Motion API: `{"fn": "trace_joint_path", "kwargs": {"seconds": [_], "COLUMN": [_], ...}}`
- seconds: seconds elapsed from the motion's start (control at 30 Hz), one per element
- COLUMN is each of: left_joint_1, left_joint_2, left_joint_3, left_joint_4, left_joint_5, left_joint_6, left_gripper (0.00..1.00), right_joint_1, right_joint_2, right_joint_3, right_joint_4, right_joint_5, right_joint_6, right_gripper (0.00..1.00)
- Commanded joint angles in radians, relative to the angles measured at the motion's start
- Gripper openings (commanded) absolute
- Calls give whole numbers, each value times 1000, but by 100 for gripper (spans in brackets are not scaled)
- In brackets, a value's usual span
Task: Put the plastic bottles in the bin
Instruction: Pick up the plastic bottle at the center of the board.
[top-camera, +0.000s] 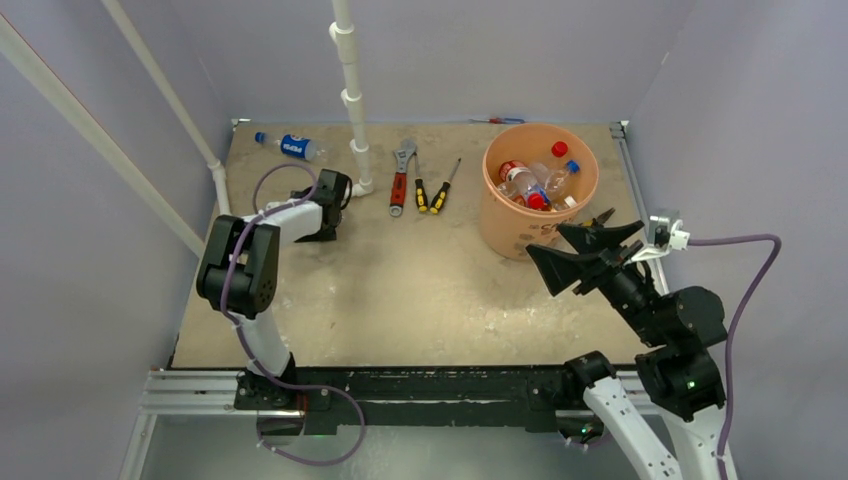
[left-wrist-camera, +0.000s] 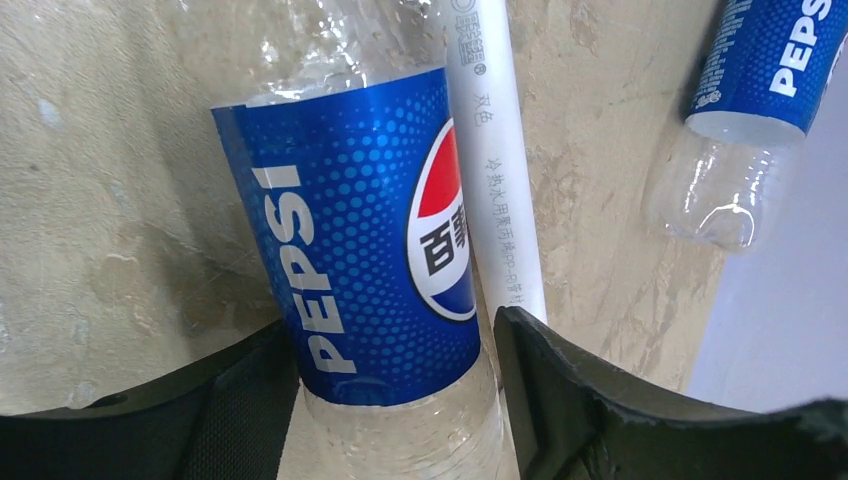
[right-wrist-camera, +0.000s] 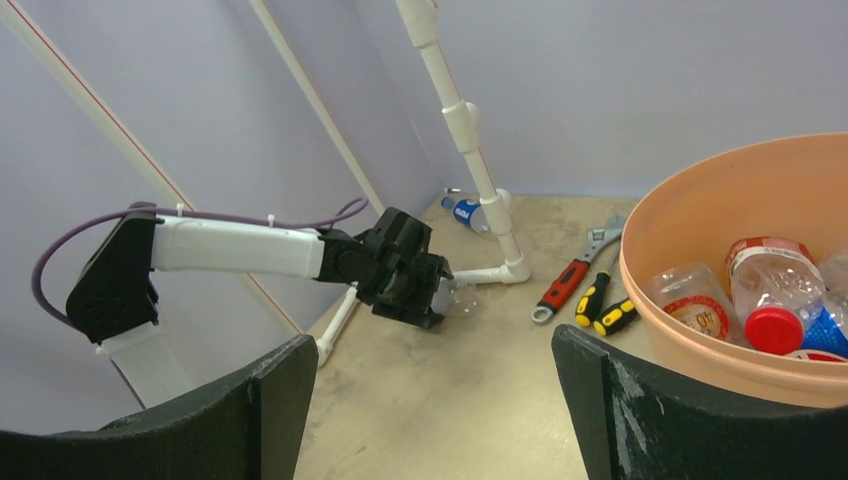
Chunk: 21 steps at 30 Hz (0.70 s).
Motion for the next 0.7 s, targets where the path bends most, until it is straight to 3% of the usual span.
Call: {"fn": "trace_joint_path", "kwargs": {"seconds": [0.0,0.23,0.67], "left_joint_1": [8,9,-46], "left_joint_2": [16,-35,-341], "left_joint_3": [-8,-60,-202], "left_joint_4": [43,132,104], "left_joint_5": [21,32,150], "left_joint_6": [33,129,240], "left_gripper": [66,42,37], "right_joint_1": [5,4,4], "right_joint_2": [-16,-19,-10], "right_joint_3": [42,59,96], "right_joint_4": [-3,-20,4], "right_joint_5": [28,43,43], "right_joint_6": [-10,-16,-19], "right_gripper": [91,91,91]}}
